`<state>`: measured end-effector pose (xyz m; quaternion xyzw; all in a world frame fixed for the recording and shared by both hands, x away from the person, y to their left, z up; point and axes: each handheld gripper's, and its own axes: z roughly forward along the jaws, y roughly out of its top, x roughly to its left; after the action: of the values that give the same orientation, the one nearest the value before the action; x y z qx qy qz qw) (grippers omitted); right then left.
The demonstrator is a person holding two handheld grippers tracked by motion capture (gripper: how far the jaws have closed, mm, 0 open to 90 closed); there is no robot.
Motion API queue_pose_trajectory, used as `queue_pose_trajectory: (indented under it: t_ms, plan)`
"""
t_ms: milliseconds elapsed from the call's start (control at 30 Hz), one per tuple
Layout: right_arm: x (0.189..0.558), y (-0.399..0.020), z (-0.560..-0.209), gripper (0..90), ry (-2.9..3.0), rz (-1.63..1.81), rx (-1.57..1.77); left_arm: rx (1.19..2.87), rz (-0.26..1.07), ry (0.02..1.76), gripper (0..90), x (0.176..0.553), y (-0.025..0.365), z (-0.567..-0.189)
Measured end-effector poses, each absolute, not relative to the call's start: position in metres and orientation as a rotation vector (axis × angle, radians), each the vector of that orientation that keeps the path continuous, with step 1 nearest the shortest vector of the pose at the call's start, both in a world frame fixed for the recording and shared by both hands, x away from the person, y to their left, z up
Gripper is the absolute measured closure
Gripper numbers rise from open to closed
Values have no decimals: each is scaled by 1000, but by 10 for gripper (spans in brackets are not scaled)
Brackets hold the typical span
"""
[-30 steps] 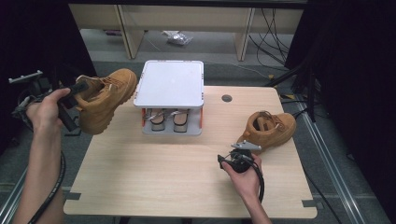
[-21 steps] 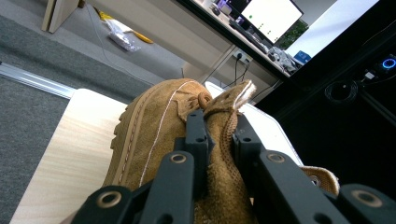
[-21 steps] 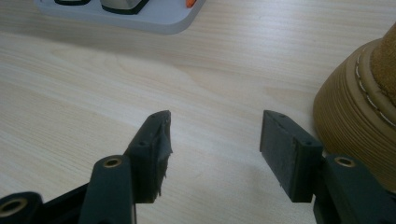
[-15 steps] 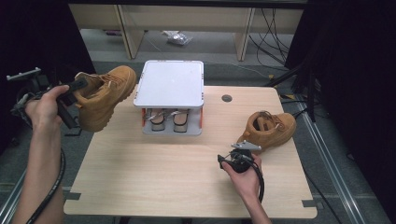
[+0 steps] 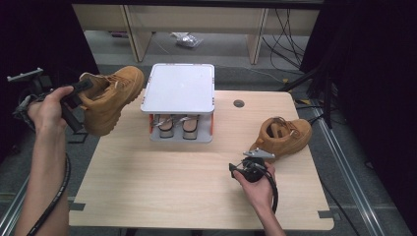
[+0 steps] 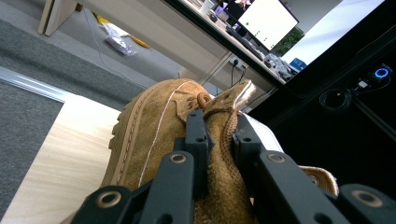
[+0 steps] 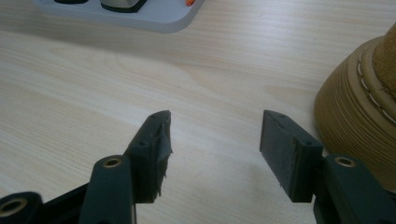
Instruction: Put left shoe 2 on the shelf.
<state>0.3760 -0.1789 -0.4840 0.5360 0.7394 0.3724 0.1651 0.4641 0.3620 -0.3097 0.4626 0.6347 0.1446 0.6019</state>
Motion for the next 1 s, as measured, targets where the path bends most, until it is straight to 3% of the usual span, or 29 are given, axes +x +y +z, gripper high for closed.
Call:
queue_pose_trajectory:
  t_ms: [1000]
  plan:
    - [375, -179, -483, 438, 2105, 1049, 1529, 1079, 351, 1425, 806, 472, 346, -287]
